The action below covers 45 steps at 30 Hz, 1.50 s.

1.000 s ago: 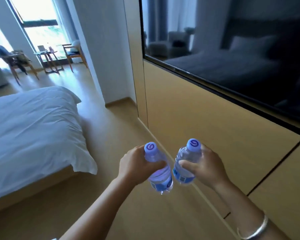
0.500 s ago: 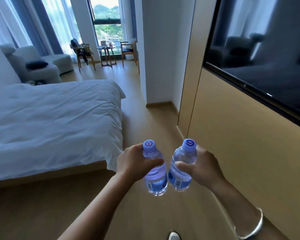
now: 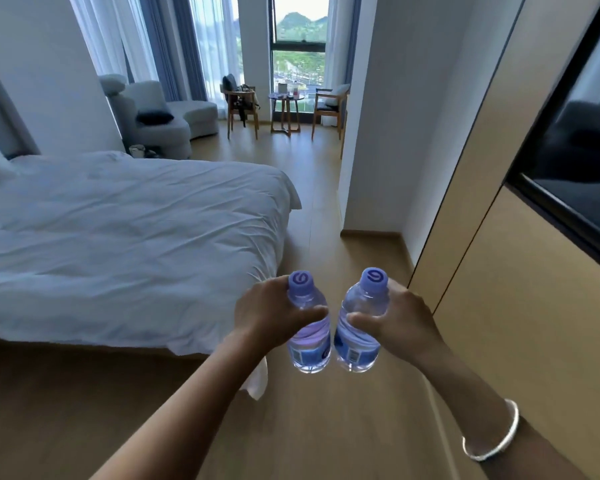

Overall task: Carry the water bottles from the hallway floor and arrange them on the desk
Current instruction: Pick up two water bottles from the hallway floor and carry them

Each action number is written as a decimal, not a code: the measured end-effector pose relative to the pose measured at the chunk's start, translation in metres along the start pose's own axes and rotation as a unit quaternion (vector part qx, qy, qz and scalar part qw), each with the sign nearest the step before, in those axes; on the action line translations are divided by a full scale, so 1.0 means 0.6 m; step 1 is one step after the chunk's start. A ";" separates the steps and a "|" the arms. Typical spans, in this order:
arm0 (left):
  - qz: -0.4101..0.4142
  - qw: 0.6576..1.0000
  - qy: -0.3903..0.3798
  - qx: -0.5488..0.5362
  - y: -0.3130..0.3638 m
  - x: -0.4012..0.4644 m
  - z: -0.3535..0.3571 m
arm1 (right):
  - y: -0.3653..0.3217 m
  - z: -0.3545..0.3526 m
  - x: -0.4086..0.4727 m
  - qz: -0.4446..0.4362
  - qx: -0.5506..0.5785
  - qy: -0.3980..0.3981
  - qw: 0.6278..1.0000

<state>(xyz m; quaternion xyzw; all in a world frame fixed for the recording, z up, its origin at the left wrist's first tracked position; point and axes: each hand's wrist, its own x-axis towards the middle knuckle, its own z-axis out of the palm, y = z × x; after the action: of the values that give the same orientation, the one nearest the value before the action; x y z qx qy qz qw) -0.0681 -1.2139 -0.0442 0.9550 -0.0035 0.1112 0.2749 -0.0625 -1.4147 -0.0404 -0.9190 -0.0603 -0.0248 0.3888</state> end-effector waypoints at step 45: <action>-0.025 0.999 -0.026 0.033 -0.201 1.189 0.212 | 0.105 0.114 1.208 -0.032 -0.007 -0.025 0.999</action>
<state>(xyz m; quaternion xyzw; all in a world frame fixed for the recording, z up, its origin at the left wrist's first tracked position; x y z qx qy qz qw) 0.6626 -1.1394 -0.0591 0.9659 0.0168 0.0796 0.2459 0.6640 -1.3426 -0.0659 -0.9195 -0.0990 -0.0147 0.3802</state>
